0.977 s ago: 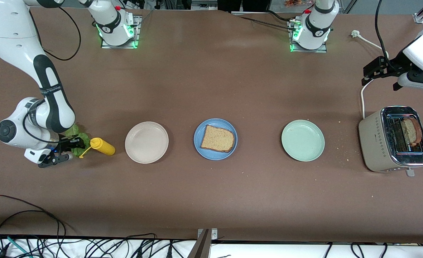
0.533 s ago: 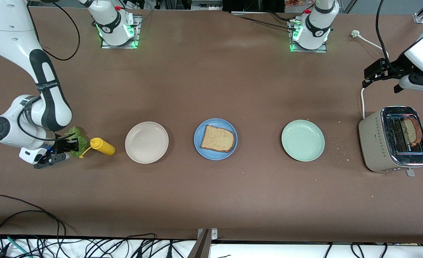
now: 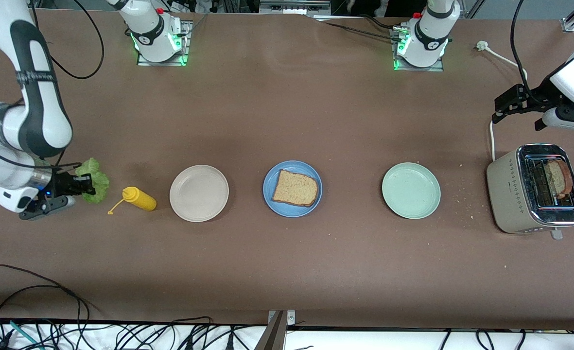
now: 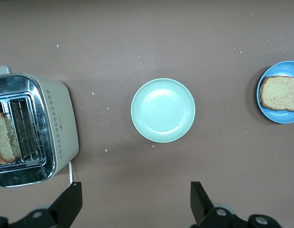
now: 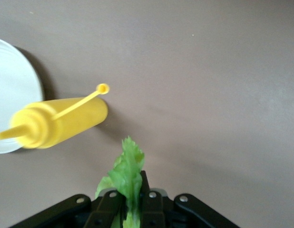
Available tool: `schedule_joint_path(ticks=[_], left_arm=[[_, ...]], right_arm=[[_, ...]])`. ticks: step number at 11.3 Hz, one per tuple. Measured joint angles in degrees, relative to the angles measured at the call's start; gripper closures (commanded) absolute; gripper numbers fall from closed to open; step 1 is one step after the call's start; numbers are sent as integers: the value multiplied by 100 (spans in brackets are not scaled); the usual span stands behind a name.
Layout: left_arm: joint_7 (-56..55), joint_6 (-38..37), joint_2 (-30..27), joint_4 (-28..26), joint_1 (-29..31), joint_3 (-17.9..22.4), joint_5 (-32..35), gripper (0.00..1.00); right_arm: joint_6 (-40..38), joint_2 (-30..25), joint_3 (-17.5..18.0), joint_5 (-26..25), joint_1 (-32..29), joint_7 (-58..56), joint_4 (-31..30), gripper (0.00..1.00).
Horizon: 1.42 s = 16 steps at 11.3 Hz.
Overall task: Make sandwich in blue plate with both arms
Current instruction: 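Lift the lettuce and carry it over the blue plate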
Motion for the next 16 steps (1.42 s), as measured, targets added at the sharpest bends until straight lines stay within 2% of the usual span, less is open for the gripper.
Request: schedule_joint_path(ticks=[6, 9, 12, 14, 16], left_arm=[[0, -23, 1, 39, 0, 0, 0, 0], [0, -71, 1, 45, 0, 0, 0, 0], [0, -75, 1, 48, 0, -1, 0, 0], [0, -77, 2, 50, 1, 4, 0, 0], [0, -79, 3, 55, 1, 5, 0, 0]], right_arm=[[-1291, -1055, 124, 66, 83, 699, 25, 100], [-1889, -1311, 172, 76, 467, 1453, 382, 100], [-1902, -1136, 189, 78, 1232, 2561, 587, 100], [-1866, -769, 189, 175, 1741, 3484, 935, 100], [-1515, -273, 188, 269, 2202, 4305, 1286, 100]])
